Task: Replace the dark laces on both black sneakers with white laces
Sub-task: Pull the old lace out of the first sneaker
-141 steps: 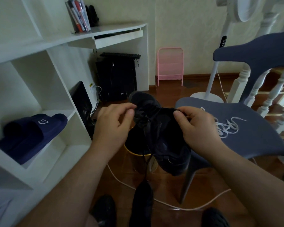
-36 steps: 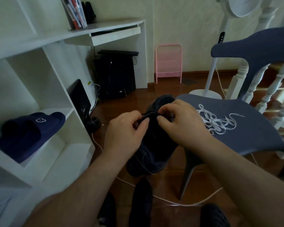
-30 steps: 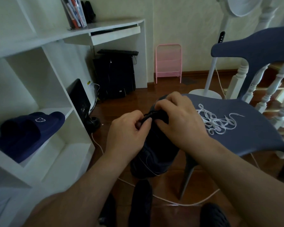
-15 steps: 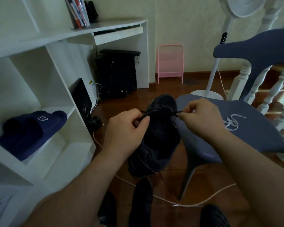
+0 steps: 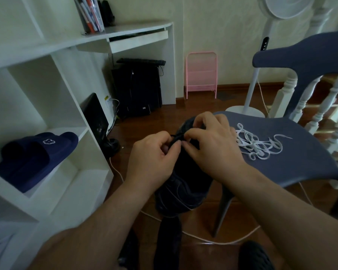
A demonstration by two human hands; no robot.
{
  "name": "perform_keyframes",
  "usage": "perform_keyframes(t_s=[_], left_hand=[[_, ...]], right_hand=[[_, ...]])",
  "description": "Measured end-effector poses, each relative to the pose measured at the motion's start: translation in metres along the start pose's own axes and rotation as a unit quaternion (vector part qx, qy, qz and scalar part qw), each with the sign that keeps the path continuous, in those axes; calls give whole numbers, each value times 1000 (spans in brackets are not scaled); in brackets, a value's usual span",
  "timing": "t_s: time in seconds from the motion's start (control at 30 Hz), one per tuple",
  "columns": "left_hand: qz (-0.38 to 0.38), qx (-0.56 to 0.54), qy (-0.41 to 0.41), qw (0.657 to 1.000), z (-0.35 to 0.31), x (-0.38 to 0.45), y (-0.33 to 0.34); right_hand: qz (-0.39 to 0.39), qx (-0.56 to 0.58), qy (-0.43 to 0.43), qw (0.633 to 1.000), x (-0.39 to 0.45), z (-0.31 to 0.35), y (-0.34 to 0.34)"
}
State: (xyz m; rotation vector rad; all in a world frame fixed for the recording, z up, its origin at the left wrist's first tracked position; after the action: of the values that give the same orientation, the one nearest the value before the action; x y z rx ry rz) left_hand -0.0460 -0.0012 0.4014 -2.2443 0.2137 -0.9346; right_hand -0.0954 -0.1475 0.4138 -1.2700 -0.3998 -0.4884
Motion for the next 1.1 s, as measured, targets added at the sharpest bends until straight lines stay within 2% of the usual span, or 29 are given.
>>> perform_keyframes(t_s=[0.13, 0.27, 0.33, 0.47, 0.57, 0.63, 0.77, 0.87, 0.97, 1.1], left_hand=[[0, -3, -4, 1000, 2, 0, -2], [-11, -22, -22, 999, 8, 3, -6], [-5, -19, -16, 1000, 4, 1, -5], [-1, -25, -11, 1000, 2, 0, -1], [-4, -25, -3, 1000, 0, -1, -2], [-2, -20, 0, 1000, -3, -1, -1], [6, -18, -1, 1000, -2, -2, 1], [0, -8, -5, 1000, 3, -1, -3], [-6, -27, -25, 999, 12, 2, -8], [4, -8, -6, 1000, 6, 1, -7]], right_hand=[[-21, 3, -10, 1000, 2, -2, -4], [-47, 77, 124, 988, 9, -52, -14], [-33, 87, 156, 983, 8, -65, -15], [7, 95, 87, 992, 6, -37, -13], [23, 29, 11, 999, 2, -12, -8], [34, 15, 11, 999, 0, -10, -2], [6, 35, -22, 999, -1, -4, -1], [15, 65, 3, 998, 2, -13, -5], [-12, 114, 63, 991, 8, -36, -19], [-28, 195, 108, 974, 8, -53, -22]])
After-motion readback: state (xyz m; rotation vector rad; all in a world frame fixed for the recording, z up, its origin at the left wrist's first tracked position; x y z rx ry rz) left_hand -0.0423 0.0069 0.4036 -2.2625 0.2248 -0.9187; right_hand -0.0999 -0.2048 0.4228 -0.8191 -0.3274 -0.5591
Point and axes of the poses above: each hand's wrist, its own x-axis towards the middle knuckle, its own y-axis out of the palm, z = x × y, the point moved 9 cm from there along x, towards the middle knuckle, and after that the axes turned 3 degrees about x, right-handed, at the moved point
